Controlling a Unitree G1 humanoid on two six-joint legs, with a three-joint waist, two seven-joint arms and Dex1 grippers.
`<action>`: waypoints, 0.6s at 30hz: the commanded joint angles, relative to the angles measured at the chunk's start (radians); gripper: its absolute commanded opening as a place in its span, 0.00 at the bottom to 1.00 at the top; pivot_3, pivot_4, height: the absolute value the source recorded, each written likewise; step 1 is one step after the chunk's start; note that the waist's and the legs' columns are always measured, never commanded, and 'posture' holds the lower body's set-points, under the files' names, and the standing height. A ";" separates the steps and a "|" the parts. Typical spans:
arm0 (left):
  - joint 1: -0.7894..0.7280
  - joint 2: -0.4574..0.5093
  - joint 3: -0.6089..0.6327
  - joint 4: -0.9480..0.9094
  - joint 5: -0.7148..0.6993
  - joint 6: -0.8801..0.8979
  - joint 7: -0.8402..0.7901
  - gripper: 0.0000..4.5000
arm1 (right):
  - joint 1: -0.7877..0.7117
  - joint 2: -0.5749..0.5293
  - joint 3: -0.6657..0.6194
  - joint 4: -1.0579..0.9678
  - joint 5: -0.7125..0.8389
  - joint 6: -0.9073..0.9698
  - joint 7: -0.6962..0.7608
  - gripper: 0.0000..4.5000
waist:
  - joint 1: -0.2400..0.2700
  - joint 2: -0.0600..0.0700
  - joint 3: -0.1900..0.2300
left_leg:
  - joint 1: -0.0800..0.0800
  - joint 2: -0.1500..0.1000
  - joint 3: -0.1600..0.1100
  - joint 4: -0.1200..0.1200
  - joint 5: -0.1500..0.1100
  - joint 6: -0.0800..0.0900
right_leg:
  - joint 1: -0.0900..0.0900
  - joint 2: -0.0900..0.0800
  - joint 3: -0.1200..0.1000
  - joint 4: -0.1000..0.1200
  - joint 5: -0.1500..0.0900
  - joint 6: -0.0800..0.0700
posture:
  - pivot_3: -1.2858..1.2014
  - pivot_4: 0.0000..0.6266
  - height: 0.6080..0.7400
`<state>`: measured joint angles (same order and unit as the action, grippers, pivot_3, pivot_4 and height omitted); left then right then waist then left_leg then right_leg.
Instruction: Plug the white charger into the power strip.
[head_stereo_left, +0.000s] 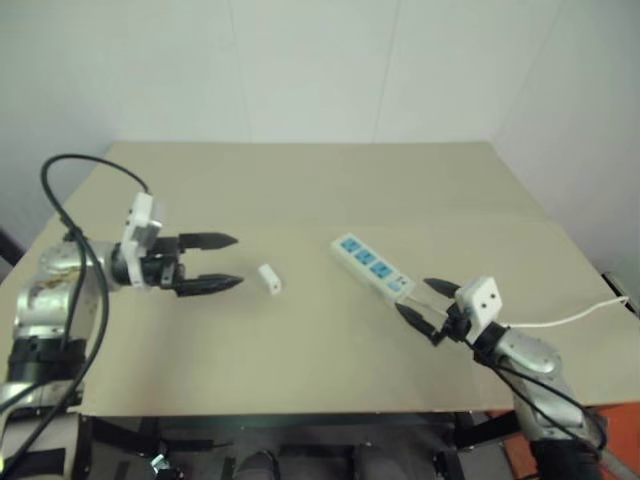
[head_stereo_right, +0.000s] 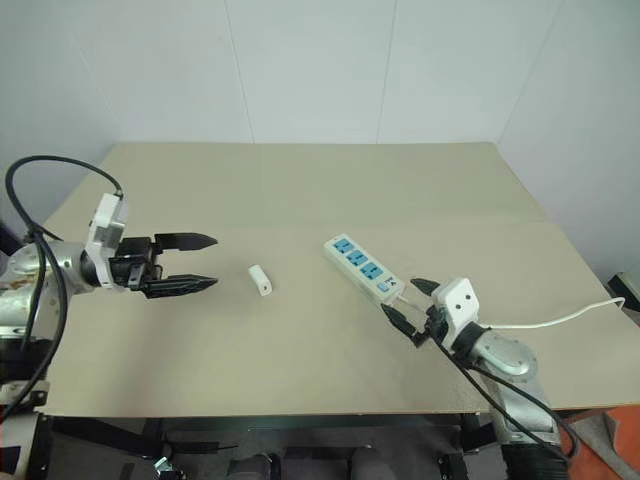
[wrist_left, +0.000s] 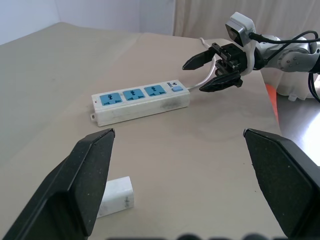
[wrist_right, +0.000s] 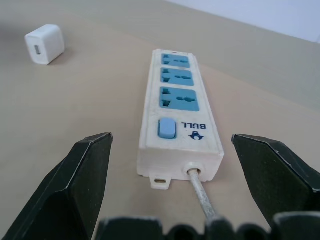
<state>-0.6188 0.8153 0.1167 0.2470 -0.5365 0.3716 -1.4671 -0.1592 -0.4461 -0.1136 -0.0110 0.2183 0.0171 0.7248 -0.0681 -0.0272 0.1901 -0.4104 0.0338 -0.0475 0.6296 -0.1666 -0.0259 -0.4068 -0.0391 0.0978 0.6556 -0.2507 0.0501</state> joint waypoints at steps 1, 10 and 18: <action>-0.036 0.001 0.001 0.023 0.010 -0.027 -0.016 1.00 | -0.044 0.030 0.028 0.022 -0.064 -0.084 -0.075 0.99 | -0.003 0.000 0.000 | 0.000 0.000 0.000 0.000 0.000 0.000 | 0.000 0.000 0.000 0.000 0.000 0.000 | 0.52 0.24 1.00; -0.055 -0.008 0.001 0.044 0.017 -0.045 -0.024 1.00 | -0.163 0.059 0.084 0.220 -0.130 -0.166 -0.119 0.99 | -0.001 0.000 0.000 | -0.001 0.000 0.000 0.000 0.000 0.000 | 0.000 0.000 0.000 0.000 0.000 0.000 | 0.52 0.24 1.00; -0.023 0.002 0.022 0.021 0.007 -0.044 -0.024 1.00 | -0.201 0.048 0.085 0.349 -0.110 -0.179 -0.078 0.99 | -0.001 0.000 0.000 | 0.000 0.000 0.000 0.000 0.000 0.000 | 0.000 0.000 0.000 0.000 0.000 0.000 | 0.52 0.24 1.00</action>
<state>-0.6433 0.7988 0.1042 0.2958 -0.5144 0.3425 -1.4852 -0.3484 -0.3992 -0.0098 0.3410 0.0667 -0.1540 0.6306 -0.0693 -0.0273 0.1901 -0.4106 0.0337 -0.0477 0.6296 -0.1665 -0.0259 -0.4068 -0.0391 0.0977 0.6556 -0.2505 0.0499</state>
